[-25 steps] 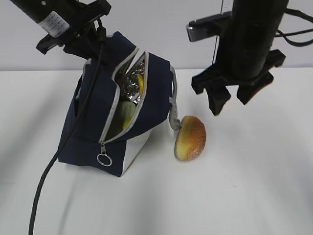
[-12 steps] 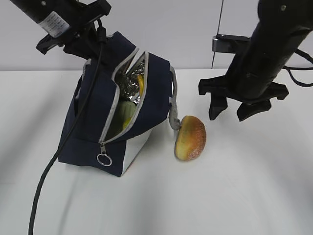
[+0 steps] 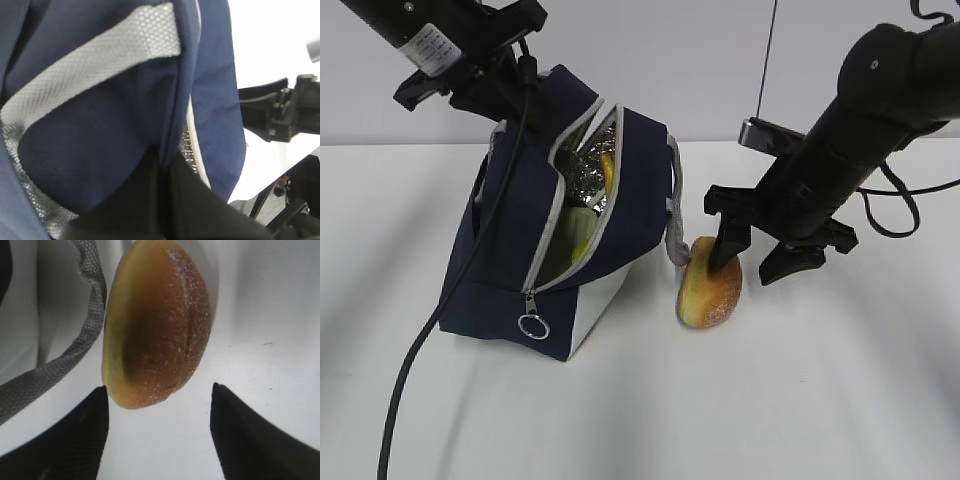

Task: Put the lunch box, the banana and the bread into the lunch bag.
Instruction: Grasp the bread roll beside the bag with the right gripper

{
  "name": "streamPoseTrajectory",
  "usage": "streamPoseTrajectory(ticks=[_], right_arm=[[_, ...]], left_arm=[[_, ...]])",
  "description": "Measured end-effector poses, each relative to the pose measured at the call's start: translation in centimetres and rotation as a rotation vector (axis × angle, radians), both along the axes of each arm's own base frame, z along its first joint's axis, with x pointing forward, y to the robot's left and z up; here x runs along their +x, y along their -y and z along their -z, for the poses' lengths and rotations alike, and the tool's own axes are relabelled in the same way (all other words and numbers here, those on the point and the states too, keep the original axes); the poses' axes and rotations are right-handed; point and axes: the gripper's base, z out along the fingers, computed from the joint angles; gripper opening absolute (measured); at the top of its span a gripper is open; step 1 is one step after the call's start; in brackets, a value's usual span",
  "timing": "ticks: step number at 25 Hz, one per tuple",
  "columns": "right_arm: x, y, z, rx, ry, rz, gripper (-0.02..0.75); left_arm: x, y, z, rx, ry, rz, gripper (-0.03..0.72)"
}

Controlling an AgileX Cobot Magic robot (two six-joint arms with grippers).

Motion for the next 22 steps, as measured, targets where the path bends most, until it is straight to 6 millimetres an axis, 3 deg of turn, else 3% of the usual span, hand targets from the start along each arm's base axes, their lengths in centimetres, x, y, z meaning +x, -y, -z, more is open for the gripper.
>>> streamPoseTrajectory(ticks=[4, 10, 19, 22], right_arm=[[0.4, -0.2, 1.5, 0.012, -0.024, -0.007, 0.517], [1.0, -0.9, 2.2, 0.091, -0.007, 0.028, 0.563], [1.6, -0.9, 4.1, 0.096, -0.032, 0.055, 0.562], [1.6, -0.8, 4.3, 0.093, -0.039, 0.056, 0.506]], left_arm=[[0.0, 0.0, 0.0, 0.000, 0.000, 0.000, -0.001], [0.0, 0.0, 0.0, 0.000, 0.000, 0.000, -0.001], [0.0, 0.0, 0.0, 0.000, 0.001, 0.001, -0.001], [0.0, 0.0, 0.0, 0.001, 0.002, 0.003, -0.001]])
